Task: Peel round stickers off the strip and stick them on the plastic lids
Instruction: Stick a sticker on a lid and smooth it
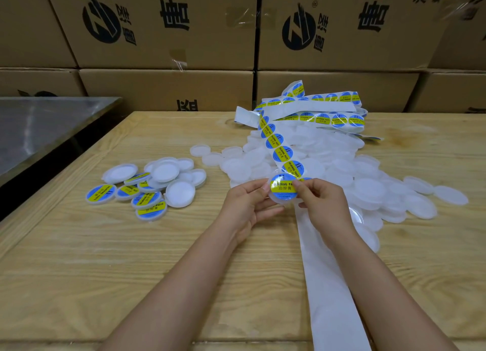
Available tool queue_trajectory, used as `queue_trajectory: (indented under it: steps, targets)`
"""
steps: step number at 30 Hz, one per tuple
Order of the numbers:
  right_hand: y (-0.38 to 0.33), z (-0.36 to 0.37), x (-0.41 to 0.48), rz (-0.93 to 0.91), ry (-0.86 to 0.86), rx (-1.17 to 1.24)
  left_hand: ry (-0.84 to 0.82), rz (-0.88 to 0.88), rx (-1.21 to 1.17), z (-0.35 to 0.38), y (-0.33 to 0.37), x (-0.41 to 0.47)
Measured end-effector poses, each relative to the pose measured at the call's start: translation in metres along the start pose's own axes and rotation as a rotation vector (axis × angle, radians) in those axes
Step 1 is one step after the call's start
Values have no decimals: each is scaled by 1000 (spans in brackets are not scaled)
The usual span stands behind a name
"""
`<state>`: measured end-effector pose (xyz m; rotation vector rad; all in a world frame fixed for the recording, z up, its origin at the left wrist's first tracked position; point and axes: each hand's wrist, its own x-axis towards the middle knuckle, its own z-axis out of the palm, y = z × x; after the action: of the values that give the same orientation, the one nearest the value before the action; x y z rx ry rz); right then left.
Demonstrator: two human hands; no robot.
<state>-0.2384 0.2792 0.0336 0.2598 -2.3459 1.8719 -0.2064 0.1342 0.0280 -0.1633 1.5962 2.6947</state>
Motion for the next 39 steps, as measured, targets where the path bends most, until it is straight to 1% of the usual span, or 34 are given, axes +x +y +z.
queue_trajectory:
  steps: [5,17,23,29,33,39]
  targets:
    - [1,0,1,-6,23,-23,-9,2,-8,1,-1,0]
    - [5,0,2,-39,25,-93,29,7,8,3,0,-2]
    - [5,-1,1,-80,31,-148,87,32,60,8,1,-4]
    - [0,2,-5,-177,94,-334,153,79,127,11,-3,-5]
    - [-2,5,-8,-211,115,-457,185,132,175,13,-5,-5]
    - [-5,9,-13,-330,179,-628,193,178,183,16,-6,-5]
